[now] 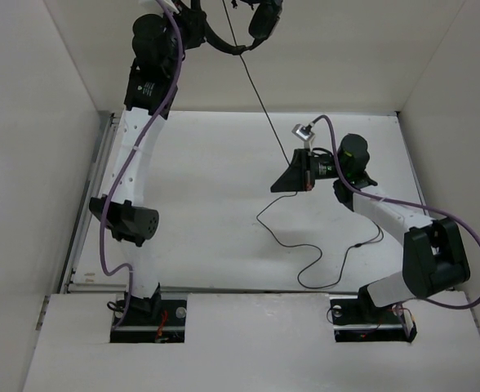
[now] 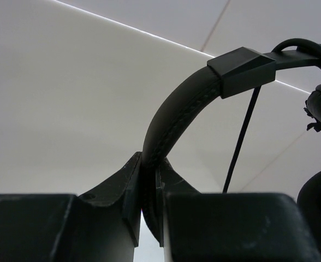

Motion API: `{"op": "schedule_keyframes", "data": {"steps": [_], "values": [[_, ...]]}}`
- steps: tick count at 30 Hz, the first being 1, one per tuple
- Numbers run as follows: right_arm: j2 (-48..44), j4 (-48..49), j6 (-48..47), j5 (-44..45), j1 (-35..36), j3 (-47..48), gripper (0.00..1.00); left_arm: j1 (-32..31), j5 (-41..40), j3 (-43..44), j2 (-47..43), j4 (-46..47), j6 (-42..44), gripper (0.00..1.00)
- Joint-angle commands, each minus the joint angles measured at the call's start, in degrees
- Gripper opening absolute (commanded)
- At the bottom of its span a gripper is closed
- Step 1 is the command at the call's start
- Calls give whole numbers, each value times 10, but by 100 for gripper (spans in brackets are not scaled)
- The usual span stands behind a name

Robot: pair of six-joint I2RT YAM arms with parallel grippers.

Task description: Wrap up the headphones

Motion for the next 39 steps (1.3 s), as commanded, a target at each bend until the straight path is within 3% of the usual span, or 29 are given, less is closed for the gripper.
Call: {"op": "schedule_keyframes", "data": {"steps": [1,6,20,27,39], "values": [[-23,6,-21,-22,5,1,0,20,-24,29,-17,51,13,2],[-28,-12,-35,-16,5,12,0,28,-40,19,-21,53,41,2],[-47,-209,-192,27,-41,52,0,-8,-30,0,-41,48,57,2],[-49,-222,-223,110,-85,65,0,-25,-24,-39,-68,36,53,2],[-72,-230,-231,108,-98,55,0,-31,-28,-52,-70,42,74,2]]}}
